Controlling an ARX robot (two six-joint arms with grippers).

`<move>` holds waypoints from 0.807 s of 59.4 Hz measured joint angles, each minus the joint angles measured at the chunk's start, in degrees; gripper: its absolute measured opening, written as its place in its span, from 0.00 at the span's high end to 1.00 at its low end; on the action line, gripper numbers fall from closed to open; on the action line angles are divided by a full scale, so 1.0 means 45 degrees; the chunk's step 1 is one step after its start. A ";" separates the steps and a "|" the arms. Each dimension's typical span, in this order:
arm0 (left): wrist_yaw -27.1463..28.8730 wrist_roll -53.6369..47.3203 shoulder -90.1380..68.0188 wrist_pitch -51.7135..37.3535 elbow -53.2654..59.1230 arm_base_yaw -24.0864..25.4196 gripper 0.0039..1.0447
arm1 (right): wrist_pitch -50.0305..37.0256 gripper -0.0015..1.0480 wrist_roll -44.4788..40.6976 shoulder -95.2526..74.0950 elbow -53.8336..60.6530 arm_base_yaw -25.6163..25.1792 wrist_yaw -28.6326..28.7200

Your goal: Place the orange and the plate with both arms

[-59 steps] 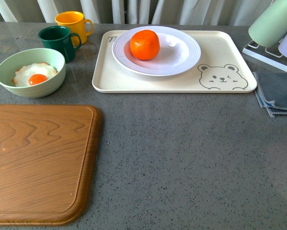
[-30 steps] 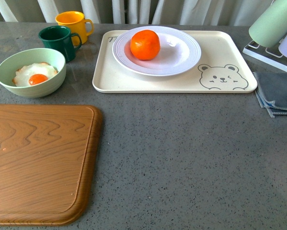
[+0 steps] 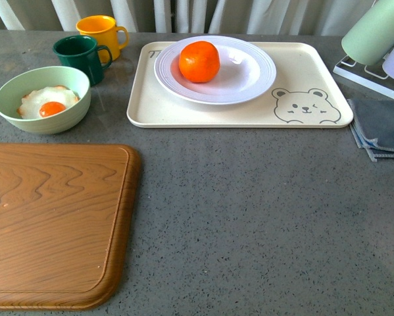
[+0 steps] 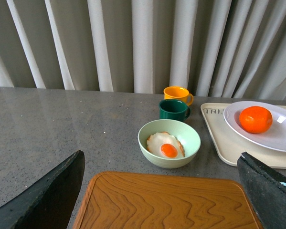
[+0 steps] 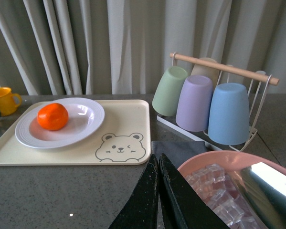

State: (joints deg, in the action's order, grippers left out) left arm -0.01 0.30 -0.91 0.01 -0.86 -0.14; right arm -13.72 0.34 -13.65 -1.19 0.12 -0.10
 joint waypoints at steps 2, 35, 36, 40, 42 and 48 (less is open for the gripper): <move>0.0000 -0.0005 0.0000 0.0000 0.0000 -0.0005 0.08 | 0.0175 0.98 0.0000 0.0180 0.0000 0.0000 0.0000; 0.0000 -0.0005 0.0000 0.0000 0.0000 0.0000 0.08 | 0.3021 0.98 0.0000 0.2943 -0.0005 -0.0005 0.0019; 0.0000 -0.0005 0.0000 0.0000 0.0000 0.0000 0.08 | 0.3021 0.98 0.0000 0.2943 -0.0005 -0.0005 0.0019; 0.0000 -0.0005 0.0000 0.0000 0.0000 0.0000 0.08 | 0.3021 0.97 -0.0024 0.2958 -0.0010 -0.0005 0.0019; 0.0000 -0.0005 0.0000 0.0000 0.0000 0.0000 0.08 | 0.3026 0.90 -0.0019 0.2958 -0.0005 -0.0005 0.0019; 0.0000 -0.0005 0.0000 0.0000 0.0000 0.0000 0.08 | 0.3026 0.75 -0.0019 0.2958 -0.0005 -0.0005 0.0019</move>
State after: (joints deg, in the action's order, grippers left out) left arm -0.01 0.27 -0.91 0.01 -0.86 -0.14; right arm -0.10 0.25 -0.34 -1.21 0.10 -0.01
